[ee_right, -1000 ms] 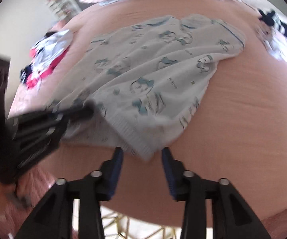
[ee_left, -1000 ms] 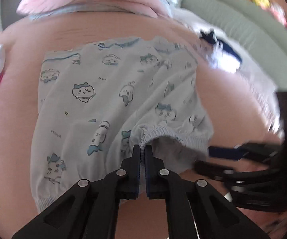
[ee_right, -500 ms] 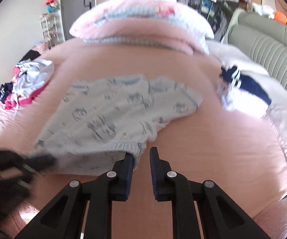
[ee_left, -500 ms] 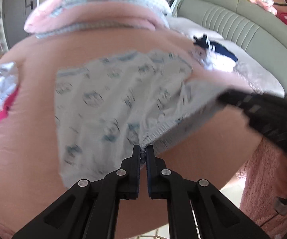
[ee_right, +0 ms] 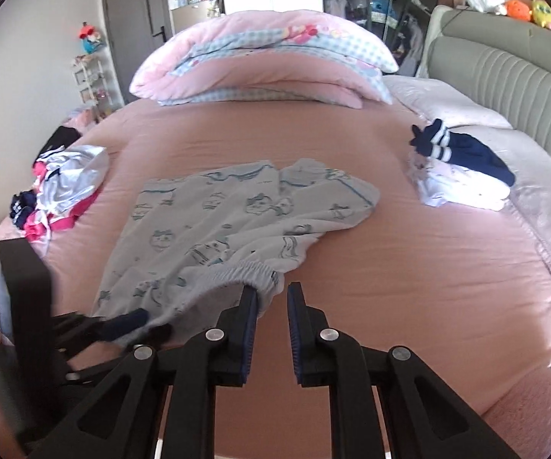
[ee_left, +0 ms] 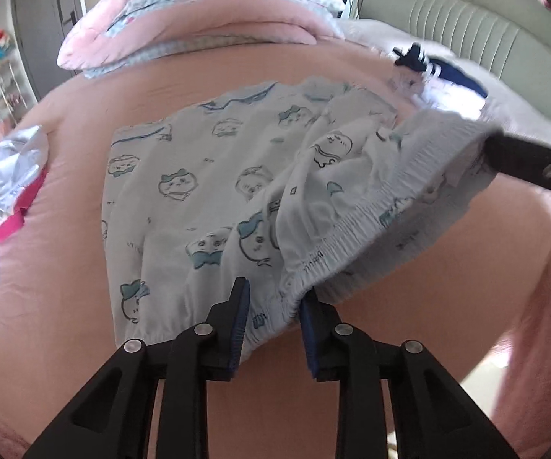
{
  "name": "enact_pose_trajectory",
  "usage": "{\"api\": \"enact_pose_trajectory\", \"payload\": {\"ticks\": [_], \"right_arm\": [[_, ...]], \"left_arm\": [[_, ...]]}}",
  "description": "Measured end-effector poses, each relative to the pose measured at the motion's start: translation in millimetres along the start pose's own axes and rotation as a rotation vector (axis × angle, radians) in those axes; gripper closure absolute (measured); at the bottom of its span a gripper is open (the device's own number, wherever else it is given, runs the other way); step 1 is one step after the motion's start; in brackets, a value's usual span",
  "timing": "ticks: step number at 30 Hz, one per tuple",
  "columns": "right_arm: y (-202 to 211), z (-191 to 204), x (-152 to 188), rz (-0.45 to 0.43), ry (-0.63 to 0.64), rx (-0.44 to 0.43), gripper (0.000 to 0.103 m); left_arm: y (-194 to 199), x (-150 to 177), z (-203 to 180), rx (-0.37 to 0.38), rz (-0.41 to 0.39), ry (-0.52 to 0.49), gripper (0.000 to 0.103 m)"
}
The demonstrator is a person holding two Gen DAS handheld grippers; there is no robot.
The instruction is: Fold clothes
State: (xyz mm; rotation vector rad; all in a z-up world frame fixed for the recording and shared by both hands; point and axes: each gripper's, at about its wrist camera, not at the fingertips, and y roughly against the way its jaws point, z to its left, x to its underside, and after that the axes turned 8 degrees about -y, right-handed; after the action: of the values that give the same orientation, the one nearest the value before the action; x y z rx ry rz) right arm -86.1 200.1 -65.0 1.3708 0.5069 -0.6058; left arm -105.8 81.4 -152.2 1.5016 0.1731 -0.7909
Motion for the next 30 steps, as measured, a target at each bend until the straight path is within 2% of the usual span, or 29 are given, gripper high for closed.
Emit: {"api": "enact_pose_trajectory", "payload": {"ticks": [2,6,9,10,13,14,15,18,22,23,24,25,28,30], "right_arm": [[-1,1,3,0.009,0.003,-0.018,0.09],[-22,2,6,0.08,-0.013,-0.039,0.087],[-48,12,11,0.189,0.018,-0.056,0.087],[-54,16,13,0.219,0.028,-0.065,0.087],[-42,32,18,0.202,0.062,-0.126,0.085],[-38,41,19,0.194,0.101,-0.158,0.078],[-33,49,21,0.185,0.14,-0.189,0.067],[-28,74,27,0.152,0.252,-0.233,0.054],[-61,85,31,0.166,0.304,-0.111,0.055],[-71,81,30,0.167,0.296,-0.062,0.063],[-76,73,28,0.164,0.275,-0.008,0.079],[-82,64,26,0.16,0.253,0.046,0.082],[-78,27,16,0.111,0.186,0.205,0.085],[-63,5,4,0.066,0.136,0.24,0.085]], "left_arm": [[7,-1,13,-0.065,-0.025,0.048,0.099],[42,-6,52,-0.15,-0.114,0.169,0.099],[61,-10,75,-0.167,-0.142,0.191,0.099],[64,-9,80,-0.15,-0.141,0.198,0.099],[70,-7,91,-0.099,-0.143,0.208,0.099],[71,-7,91,-0.084,-0.148,0.206,0.099],[72,-8,89,-0.075,-0.152,0.202,0.099],[75,-12,82,-0.052,-0.173,0.204,0.099],[80,-15,77,-0.032,-0.2,0.215,0.099],[82,-14,77,-0.036,-0.203,0.216,0.099],[83,-13,76,-0.038,-0.2,0.213,0.099],[84,-11,76,-0.04,-0.196,0.211,0.099],[79,-2,72,-0.016,-0.171,0.202,0.097],[61,4,62,-0.02,-0.115,0.173,0.096]]}}
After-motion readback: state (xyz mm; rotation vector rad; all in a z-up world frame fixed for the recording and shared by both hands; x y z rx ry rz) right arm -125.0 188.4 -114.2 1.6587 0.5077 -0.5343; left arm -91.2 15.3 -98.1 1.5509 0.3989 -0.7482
